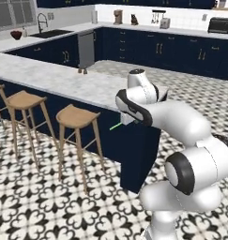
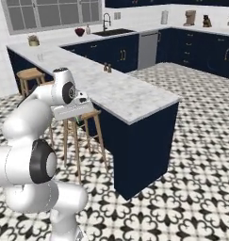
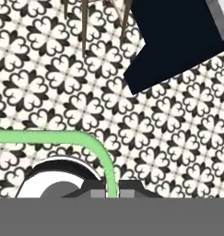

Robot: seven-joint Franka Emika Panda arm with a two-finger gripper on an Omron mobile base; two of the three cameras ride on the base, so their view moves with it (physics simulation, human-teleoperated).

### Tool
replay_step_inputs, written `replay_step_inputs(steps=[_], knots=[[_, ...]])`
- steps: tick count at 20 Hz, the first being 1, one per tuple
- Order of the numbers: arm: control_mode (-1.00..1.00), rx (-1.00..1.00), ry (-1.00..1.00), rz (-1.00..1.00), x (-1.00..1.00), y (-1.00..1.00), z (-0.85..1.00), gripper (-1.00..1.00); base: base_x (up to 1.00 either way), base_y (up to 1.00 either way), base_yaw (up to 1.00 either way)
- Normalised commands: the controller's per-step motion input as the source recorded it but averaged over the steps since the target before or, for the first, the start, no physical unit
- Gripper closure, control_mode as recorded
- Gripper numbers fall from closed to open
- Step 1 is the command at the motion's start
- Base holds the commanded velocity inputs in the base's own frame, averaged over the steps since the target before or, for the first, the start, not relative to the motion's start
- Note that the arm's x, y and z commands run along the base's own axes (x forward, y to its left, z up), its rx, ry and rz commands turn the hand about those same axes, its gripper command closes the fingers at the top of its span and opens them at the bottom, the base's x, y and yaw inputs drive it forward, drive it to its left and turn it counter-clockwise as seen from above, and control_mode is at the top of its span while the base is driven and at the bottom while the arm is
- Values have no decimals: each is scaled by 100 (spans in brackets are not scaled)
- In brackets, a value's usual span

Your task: Take a straw from the drawer in front and place it inside the glass cup on the dining counter.

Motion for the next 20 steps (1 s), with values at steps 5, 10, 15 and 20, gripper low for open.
replay_step_inputs(steps=[5,10,15,20], knots=[[100,0,0,0,0,0,0,100,6,100,-29],[100,0,0,0,0,0,0,100,11,100,-32],[100,0,0,0,0,0,0,100,8,100,-31],[100,0,0,0,0,0,0,100,0,100,-30]])
